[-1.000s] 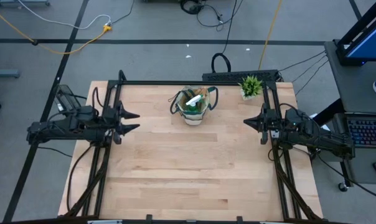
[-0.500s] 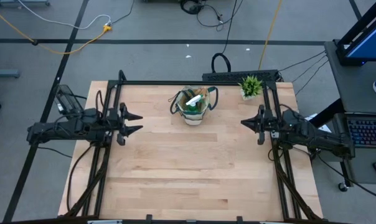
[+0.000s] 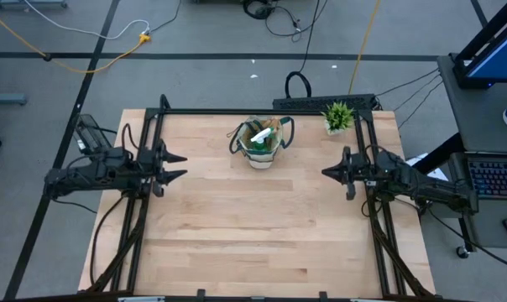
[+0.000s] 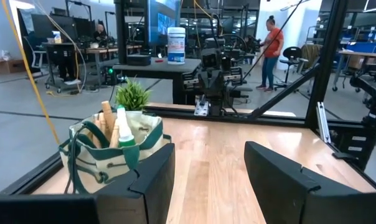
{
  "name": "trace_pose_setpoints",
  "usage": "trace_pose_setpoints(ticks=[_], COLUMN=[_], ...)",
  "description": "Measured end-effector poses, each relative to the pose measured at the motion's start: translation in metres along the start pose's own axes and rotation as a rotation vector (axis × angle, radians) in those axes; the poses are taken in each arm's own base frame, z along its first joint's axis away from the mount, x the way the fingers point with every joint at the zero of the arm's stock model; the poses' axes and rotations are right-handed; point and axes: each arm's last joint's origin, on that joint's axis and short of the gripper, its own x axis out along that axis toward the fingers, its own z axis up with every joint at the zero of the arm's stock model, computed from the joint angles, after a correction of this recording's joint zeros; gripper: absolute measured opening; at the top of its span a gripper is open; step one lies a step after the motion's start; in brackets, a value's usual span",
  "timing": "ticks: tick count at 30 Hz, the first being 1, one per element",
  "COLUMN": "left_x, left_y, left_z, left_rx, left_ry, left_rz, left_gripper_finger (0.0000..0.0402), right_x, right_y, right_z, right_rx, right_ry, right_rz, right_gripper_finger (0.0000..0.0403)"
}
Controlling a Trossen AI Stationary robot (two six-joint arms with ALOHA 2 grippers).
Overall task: Pick & Place Garden tools in Gardening bag
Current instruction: Return to Home Position
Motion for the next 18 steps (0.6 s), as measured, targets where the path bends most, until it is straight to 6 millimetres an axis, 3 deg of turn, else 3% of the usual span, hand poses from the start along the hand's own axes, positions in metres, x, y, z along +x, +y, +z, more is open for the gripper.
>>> trace_pose_setpoints(ticks=[5, 15, 18], left_x=[-0.009, -0.006, -0.001], left_y=[0.000, 0.001, 0.001], left_z=[-0.003, -0.010, -0.022], left_rx=[0.001, -0.011, -0.025], left_ry=[0.002, 0.007, 0.005], left_rz=[0.008, 0.007, 0.007], left_gripper_finger=[0.0200, 0.0200, 0.0200], right_x=[0.000, 0.000, 0.000], right_y=[0.001, 0.001, 0.000], right_z=[-0.001, 0.003, 0.002], right_rx=[-0.011, -0.032, -0.030], right_ry=[0.012, -0.028, -0.025], right_rz=[0.048, 0.006, -0.004], right_gripper_finger=[0.0006, 0.0006, 0.0006])
